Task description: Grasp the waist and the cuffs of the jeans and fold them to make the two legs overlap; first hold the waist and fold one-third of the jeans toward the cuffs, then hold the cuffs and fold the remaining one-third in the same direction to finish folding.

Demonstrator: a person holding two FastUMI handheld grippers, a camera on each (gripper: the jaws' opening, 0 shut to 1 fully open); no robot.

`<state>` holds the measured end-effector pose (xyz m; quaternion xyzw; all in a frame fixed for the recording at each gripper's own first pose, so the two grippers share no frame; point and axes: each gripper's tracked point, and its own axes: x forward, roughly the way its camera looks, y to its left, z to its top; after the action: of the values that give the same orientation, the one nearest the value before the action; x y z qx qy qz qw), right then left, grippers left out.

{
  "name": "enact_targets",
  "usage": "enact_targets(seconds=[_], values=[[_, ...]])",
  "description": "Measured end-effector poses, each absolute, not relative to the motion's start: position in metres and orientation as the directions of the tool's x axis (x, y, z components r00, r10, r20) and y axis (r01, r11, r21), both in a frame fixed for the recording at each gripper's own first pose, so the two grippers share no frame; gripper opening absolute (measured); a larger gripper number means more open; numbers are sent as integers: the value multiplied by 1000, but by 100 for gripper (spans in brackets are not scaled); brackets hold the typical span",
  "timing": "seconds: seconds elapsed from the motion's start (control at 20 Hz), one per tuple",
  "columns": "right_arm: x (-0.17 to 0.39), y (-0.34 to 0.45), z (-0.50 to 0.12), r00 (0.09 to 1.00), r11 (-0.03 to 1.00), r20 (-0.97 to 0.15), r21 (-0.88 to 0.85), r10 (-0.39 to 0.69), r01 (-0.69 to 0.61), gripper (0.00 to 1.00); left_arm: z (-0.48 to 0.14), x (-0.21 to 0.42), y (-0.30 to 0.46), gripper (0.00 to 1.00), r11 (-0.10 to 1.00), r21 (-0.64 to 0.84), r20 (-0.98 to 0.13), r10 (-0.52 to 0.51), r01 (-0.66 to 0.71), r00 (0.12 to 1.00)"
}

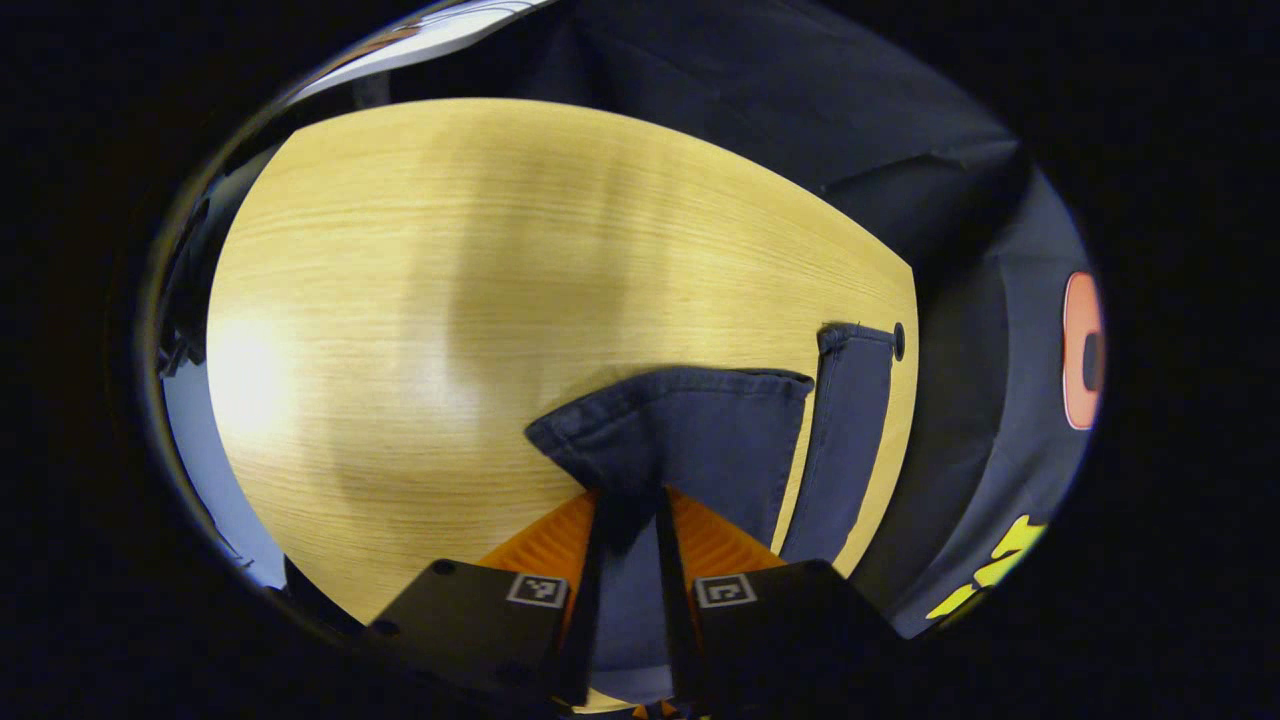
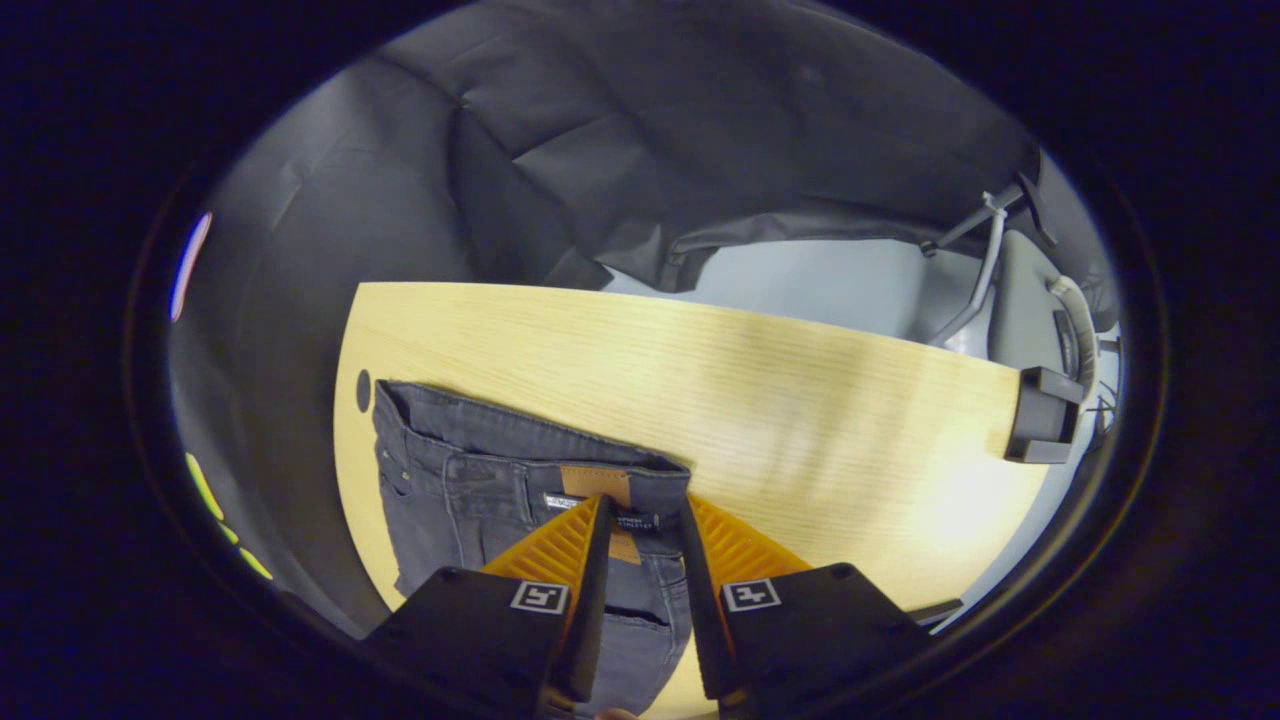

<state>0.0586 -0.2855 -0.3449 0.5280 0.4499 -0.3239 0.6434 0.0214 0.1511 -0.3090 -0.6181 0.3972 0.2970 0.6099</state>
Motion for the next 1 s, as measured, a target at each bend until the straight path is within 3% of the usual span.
enact_targets(seconds=[0.05, 0.1, 0.25, 0.3, 0.35, 0.55, 0.6, 0.85, 1.0], values=[[63, -289, -345, 411, 204, -909, 415, 64, 887, 37, -306, 24, 151, 31, 49, -534, -841, -138, -844, 524], [62, -284, -345, 425, 194, -901, 433, 81, 880, 14, -302, 27, 150, 18, 39, -554, -826, -150, -832, 543], [60, -286, -340, 472, 170, -877, 480, 86, 861, 17, -282, 36, 151, 9, 26, -597, -793, -165, -802, 586], [61, -284, -340, 483, 174, -870, 492, 94, 853, 2, -271, 41, 151, 0, 40, -614, -782, -168, -788, 601], [61, -286, -337, 495, 180, -864, 503, 92, 845, 2, -274, 34, 152, 5, 53, -624, -776, -165, -780, 609], [58, -284, -313, 545, 205, -833, 552, 92, 808, 5, -241, 27, 155, 4, 123, -638, -769, -155, -760, 620], [55, -282, -304, 556, 221, -826, 562, 93, 797, 1, -239, 25, 158, 4, 132, -638, -770, -151, -759, 620], [63, -276, -256, 625, 251, -772, 632, 117, 733, 1, -208, 19, 164, 0, 189, -654, -756, -154, -732, 636], [80, -272, -223, 655, 266, -742, 666, 141, 697, 1, -184, 34, 165, 3, 224, -669, -743, -171, -709, 647]])
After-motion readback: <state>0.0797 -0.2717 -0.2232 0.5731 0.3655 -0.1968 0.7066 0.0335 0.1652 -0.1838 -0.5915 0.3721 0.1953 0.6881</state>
